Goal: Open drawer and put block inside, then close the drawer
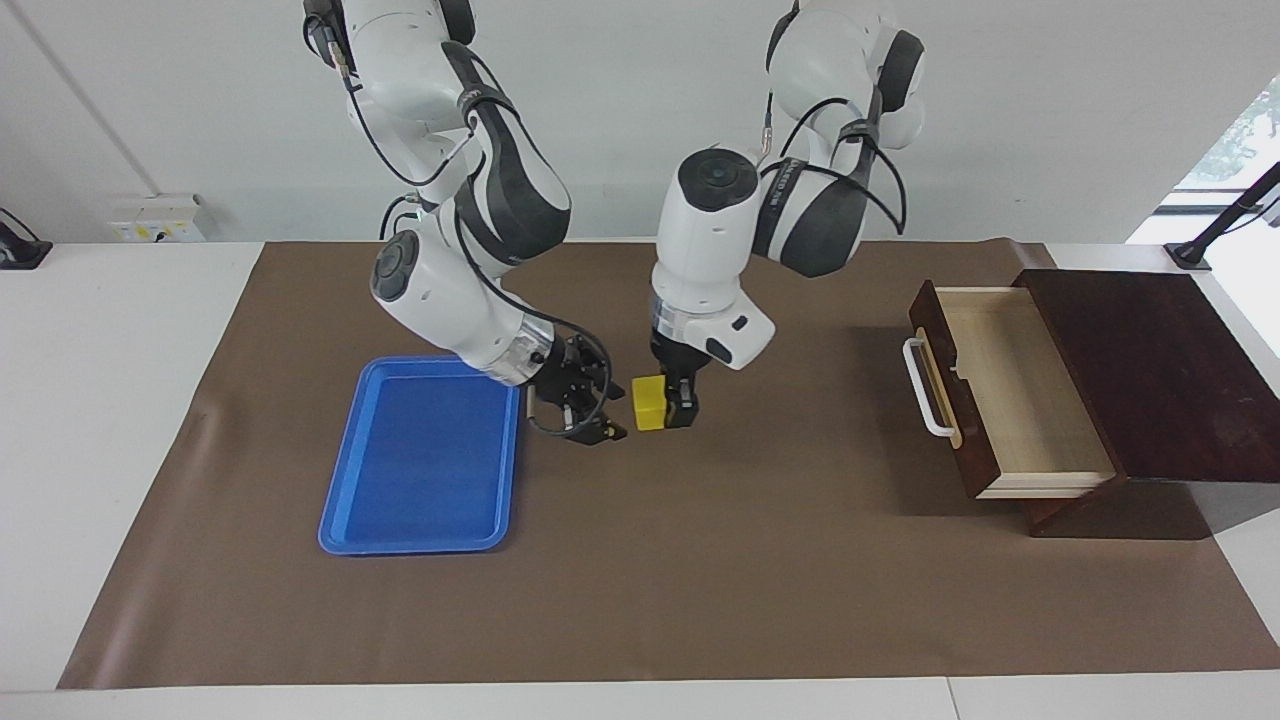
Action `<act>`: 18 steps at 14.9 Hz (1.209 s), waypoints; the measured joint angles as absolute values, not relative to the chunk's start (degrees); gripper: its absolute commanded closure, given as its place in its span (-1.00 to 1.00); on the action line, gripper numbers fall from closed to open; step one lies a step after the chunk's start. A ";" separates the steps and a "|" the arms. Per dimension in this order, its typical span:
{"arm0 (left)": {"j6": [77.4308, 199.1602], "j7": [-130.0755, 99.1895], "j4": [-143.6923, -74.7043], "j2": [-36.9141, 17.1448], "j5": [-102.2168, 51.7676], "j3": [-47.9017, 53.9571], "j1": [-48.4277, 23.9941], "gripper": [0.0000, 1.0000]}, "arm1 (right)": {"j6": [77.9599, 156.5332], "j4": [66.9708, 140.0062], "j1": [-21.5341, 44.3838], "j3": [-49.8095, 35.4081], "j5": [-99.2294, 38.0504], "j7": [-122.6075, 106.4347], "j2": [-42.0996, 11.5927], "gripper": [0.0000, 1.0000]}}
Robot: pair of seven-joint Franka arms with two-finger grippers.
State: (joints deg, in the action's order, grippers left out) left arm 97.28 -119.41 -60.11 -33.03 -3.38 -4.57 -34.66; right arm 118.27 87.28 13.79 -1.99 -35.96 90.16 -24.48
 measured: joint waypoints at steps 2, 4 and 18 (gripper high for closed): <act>93.75 -113.87 -60.96 -30.03 -3.59 -5.04 -30.15 1.00 | 117.03 87.61 11.46 -1.60 -35.93 89.43 -24.48 -0.93; 90.98 -109.13 -62.01 -28.16 -3.68 -5.13 -26.88 1.00 | 116.97 87.71 11.23 -1.65 -35.93 89.39 -24.48 -0.93; 92.55 -73.85 -75.56 -19.82 -5.68 -5.39 -1.61 1.00 | 117.03 87.77 11.90 -1.70 -35.85 89.40 -24.20 -1.00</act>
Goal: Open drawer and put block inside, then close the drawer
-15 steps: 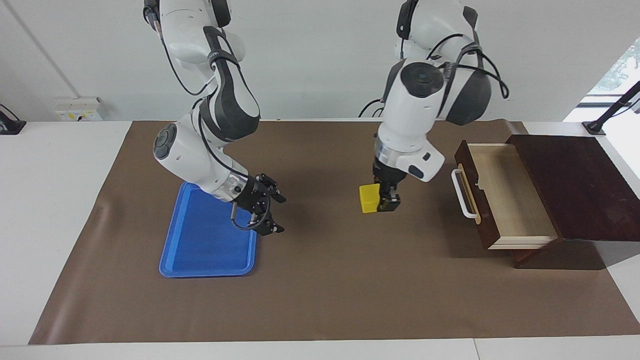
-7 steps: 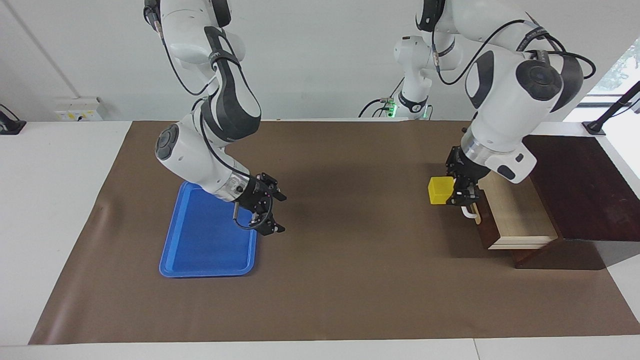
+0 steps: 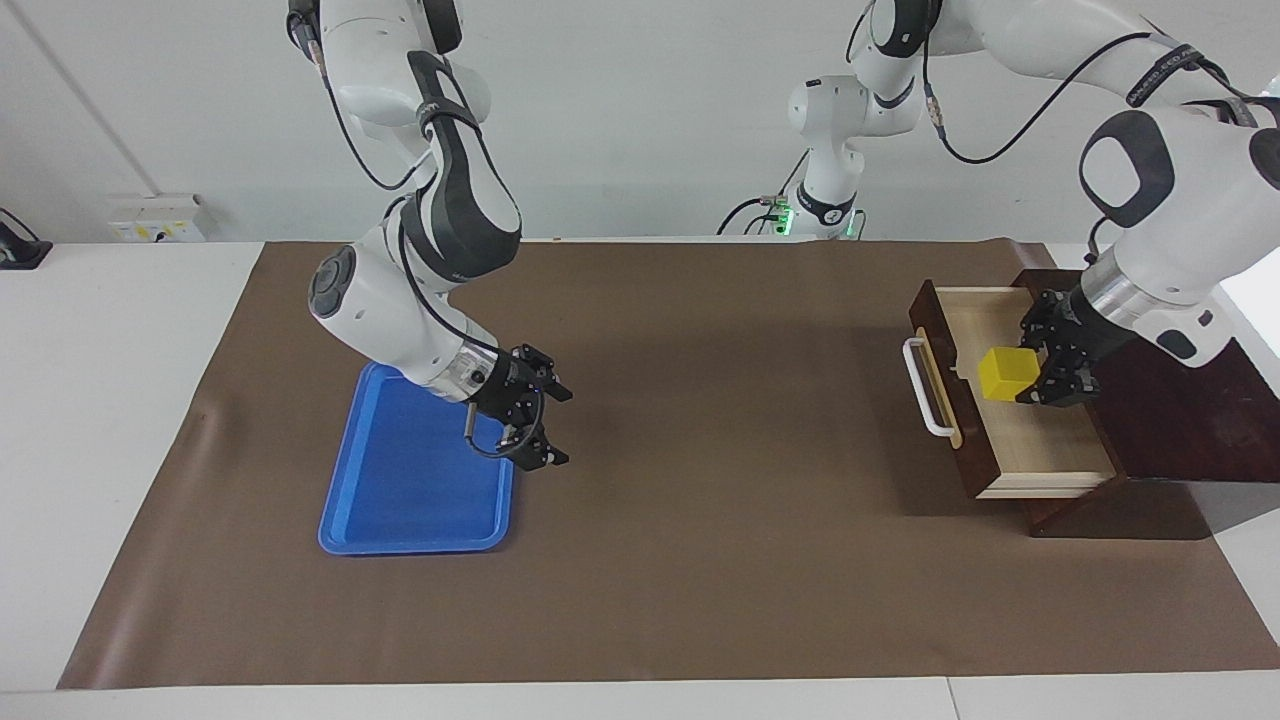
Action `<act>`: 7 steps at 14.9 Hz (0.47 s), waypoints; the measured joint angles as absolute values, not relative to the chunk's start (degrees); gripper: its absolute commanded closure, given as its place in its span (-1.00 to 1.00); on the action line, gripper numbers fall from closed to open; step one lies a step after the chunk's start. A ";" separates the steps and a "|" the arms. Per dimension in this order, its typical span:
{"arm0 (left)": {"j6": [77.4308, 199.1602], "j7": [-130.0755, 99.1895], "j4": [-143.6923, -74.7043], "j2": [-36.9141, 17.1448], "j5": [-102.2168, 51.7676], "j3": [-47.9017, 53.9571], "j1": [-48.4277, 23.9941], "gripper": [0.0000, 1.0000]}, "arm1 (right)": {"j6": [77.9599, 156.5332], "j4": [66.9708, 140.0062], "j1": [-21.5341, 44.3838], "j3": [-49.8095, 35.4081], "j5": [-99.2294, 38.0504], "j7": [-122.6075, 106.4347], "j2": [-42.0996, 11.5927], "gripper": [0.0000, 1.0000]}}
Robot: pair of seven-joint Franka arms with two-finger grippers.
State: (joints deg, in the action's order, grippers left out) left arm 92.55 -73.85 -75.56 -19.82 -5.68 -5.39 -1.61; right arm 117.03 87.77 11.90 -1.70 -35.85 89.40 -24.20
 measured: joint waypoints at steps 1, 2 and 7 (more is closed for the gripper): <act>94.88 -72.97 -77.26 -19.31 -5.89 -5.38 -0.37 1.00 | 117.05 87.76 11.90 -1.69 -35.71 89.40 -24.00 -1.00; 97.45 -72.62 -79.39 -18.61 -5.94 -5.37 0.40 1.00 | 117.05 87.74 11.88 -1.68 -34.99 89.39 -23.67 -1.00; 108.44 -71.40 -93.44 -13.46 -5.94 -5.19 0.69 1.00 | 111.19 87.69 10.27 -1.53 -26.87 81.79 -19.21 -1.00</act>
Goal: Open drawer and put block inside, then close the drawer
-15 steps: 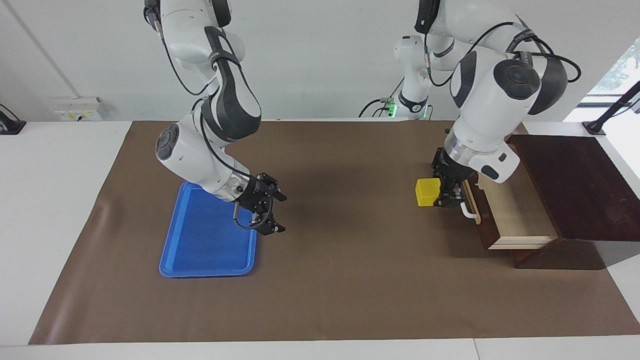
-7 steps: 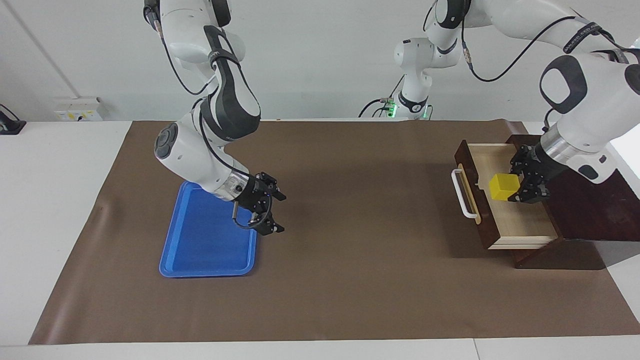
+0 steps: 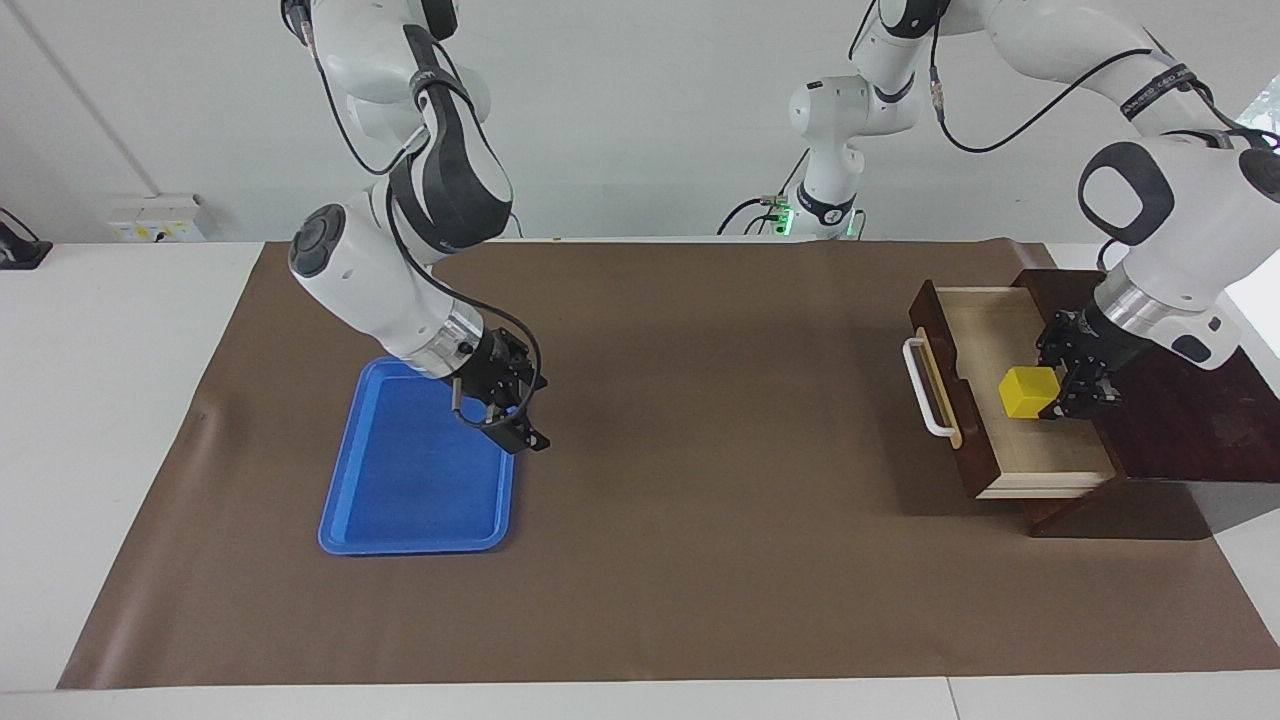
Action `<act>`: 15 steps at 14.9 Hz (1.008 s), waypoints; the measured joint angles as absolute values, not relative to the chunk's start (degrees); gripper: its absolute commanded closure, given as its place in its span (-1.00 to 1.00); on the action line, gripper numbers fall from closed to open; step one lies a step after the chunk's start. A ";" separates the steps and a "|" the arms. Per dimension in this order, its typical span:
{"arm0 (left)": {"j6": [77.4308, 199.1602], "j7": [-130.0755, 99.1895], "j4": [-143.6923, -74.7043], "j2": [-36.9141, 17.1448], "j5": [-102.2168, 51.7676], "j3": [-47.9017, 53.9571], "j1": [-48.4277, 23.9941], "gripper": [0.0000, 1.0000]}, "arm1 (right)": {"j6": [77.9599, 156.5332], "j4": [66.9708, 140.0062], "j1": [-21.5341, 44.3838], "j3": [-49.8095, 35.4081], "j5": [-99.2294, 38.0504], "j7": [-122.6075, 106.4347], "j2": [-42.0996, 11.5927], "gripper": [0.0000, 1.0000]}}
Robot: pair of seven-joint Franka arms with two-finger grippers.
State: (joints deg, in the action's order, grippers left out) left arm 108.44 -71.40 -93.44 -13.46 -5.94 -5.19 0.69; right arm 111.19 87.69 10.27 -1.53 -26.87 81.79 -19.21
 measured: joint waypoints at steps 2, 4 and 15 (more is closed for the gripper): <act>110.14 -70.70 -97.81 -11.75 -5.92 -5.34 0.77 1.00 | 106.06 87.66 8.40 -1.47 -23.08 75.04 -16.63 -1.00; 111.19 -70.42 -100.16 -10.77 -5.91 -5.48 1.31 1.00 | 100.94 87.64 6.59 -1.42 -17.92 66.78 -14.11 -1.00; 115.43 -69.54 -104.63 -9.60 -2.99 -5.42 2.20 -1.00 | 80.42 88.05 3.16 -1.47 -0.37 22.22 0.62 -1.00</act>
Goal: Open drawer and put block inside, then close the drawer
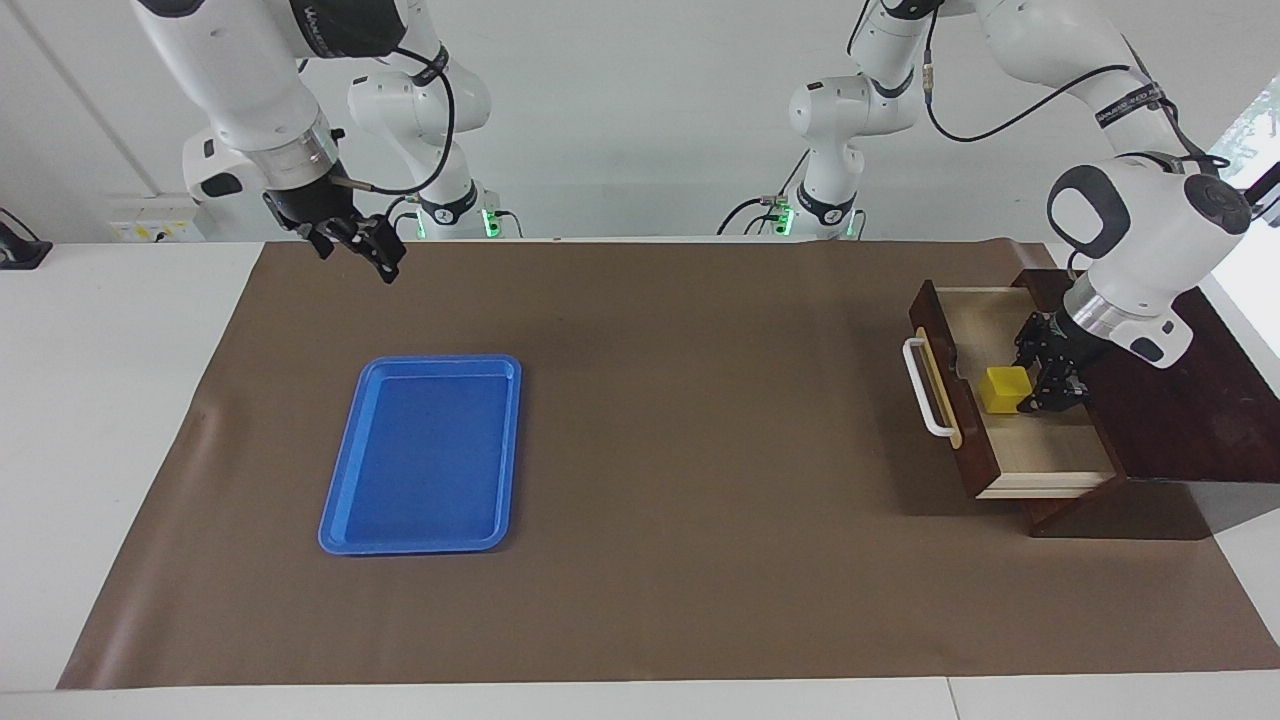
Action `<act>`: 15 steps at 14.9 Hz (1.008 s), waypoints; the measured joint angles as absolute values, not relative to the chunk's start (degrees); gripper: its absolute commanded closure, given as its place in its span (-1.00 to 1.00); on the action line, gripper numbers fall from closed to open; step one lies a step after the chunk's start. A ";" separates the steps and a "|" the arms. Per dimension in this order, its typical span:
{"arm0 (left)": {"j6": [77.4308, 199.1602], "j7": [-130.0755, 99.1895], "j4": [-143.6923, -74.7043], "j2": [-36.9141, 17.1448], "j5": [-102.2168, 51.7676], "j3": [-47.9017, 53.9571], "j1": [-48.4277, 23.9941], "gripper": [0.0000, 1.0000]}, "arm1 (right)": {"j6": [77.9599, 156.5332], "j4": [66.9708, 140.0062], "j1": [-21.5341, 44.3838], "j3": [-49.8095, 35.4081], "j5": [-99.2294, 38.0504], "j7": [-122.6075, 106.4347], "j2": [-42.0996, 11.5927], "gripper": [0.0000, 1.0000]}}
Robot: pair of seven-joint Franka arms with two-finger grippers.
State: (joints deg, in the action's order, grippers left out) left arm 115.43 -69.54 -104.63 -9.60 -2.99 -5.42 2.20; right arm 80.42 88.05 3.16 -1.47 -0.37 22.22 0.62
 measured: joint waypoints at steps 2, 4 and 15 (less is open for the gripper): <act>115.11 -69.54 -103.81 -9.34 -2.05 -5.16 1.90 -1.00 | 79.71 88.35 3.17 -1.52 -0.33 16.76 1.86 -1.00; 113.37 -70.12 -101.58 -9.14 -1.99 -4.71 0.75 -1.00 | 79.71 88.47 3.20 -1.63 -0.33 14.33 2.46 -1.00; 110.54 -80.67 -102.92 -8.90 -1.17 -4.86 -12.24 -1.00 | 85.35 88.79 1.90 -1.48 -0.27 6.14 1.70 -1.00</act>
State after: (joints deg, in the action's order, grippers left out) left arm 110.54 -80.67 -102.92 -8.90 -1.17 -4.86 -12.24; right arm 85.35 88.79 1.90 -1.48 -0.27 6.14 1.70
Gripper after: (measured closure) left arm 0.000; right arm 0.000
